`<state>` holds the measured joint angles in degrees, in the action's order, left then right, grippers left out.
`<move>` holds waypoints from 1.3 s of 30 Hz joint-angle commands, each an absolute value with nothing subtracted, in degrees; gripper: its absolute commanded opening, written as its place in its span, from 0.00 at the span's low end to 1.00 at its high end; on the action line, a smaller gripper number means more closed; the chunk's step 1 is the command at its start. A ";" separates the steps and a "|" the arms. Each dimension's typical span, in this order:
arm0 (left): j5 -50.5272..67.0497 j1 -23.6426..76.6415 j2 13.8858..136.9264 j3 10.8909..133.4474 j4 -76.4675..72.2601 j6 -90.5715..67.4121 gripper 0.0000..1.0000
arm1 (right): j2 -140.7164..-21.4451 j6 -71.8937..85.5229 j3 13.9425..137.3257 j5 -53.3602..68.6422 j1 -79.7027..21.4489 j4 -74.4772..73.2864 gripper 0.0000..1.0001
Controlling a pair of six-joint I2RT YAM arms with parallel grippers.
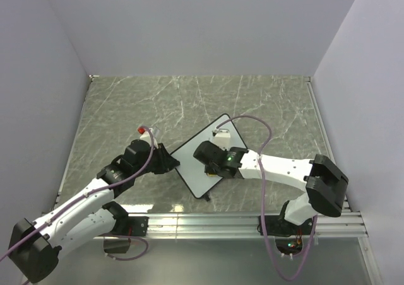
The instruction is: Erase the whiteboard
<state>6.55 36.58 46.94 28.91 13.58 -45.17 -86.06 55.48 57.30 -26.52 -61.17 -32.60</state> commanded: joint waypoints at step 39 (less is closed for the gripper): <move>0.09 38.32 46.58 27.87 18.38 -45.97 0.00 | -80.94 46.15 56.50 -19.77 -54.75 -29.10 0.00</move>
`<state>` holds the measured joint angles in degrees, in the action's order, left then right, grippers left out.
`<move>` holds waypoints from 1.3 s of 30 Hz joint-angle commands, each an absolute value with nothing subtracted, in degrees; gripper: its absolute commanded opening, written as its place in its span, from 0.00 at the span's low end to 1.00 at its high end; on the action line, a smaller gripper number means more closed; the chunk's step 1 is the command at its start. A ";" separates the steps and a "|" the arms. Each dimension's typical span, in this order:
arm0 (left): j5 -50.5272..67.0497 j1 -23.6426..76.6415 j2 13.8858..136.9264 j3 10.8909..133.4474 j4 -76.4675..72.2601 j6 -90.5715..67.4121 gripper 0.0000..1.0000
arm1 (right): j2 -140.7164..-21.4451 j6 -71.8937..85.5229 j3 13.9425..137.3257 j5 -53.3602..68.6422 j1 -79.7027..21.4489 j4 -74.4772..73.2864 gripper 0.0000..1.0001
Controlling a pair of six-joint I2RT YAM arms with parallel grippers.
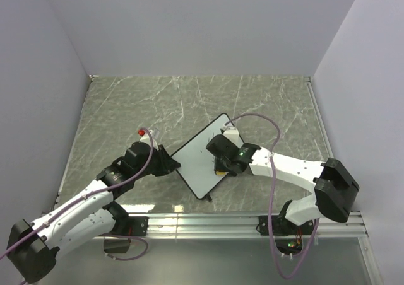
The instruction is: Erase the whiteboard
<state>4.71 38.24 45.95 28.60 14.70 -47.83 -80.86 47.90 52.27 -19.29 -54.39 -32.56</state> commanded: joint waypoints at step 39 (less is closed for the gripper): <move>0.18 38.32 43.24 23.91 12.57 -44.56 0.00 | -85.69 47.81 45.70 -15.12 -50.36 -18.19 0.00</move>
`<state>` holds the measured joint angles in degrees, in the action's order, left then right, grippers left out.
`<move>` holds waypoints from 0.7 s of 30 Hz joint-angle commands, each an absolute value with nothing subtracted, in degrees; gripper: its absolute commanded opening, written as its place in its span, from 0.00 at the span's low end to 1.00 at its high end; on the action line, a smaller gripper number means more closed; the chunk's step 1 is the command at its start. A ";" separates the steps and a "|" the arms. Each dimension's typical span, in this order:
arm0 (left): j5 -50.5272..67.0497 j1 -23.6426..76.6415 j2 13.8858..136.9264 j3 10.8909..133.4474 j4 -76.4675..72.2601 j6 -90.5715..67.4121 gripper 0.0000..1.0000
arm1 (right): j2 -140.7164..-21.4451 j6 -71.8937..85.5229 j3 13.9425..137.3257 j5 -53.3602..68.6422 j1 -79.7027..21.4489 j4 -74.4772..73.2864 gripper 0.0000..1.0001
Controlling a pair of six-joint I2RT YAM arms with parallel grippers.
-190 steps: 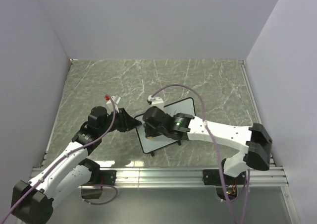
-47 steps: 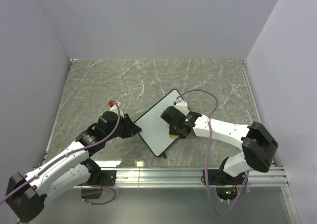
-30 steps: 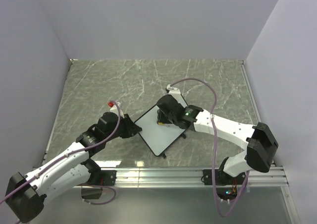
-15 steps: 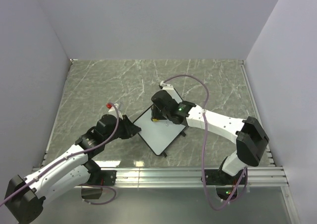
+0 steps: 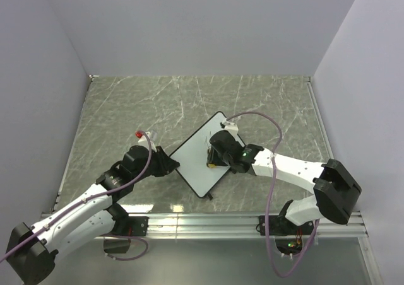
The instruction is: Erase the whiteboard
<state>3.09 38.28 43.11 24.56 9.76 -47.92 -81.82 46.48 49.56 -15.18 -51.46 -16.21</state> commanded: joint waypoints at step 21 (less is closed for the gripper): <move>1.58 38.32 43.77 23.82 10.99 -43.68 0.00 | -85.16 42.37 58.96 -11.34 -46.58 -20.57 0.00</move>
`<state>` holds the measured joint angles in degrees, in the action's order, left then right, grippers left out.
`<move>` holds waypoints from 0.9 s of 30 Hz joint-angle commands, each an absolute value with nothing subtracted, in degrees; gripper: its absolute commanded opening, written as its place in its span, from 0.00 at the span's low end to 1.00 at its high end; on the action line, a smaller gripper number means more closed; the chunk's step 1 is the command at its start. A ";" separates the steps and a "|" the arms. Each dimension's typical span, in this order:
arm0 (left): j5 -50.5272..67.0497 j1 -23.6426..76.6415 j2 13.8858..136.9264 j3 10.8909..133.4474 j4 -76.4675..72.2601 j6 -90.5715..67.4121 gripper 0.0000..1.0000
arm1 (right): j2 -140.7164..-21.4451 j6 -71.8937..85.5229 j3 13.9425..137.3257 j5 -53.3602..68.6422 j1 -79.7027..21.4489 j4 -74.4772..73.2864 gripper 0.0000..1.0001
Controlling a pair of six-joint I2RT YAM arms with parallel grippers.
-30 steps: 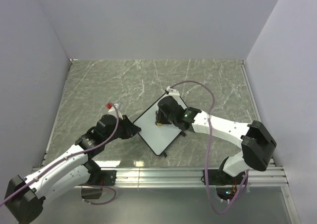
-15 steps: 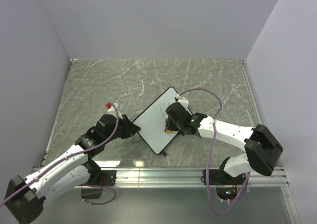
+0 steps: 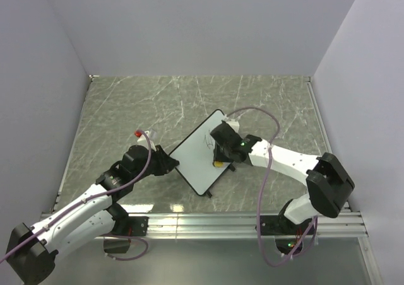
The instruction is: Erase the whiteboard
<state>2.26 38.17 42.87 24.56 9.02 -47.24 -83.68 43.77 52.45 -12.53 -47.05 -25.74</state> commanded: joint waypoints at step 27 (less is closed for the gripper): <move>2.55 38.67 42.27 23.38 10.20 -43.51 0.00 | -91.59 44.65 53.62 -9.67 -44.12 -19.52 0.00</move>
<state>2.68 38.20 42.48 24.03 7.94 -47.29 -88.49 43.46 59.13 -10.35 -42.87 -18.26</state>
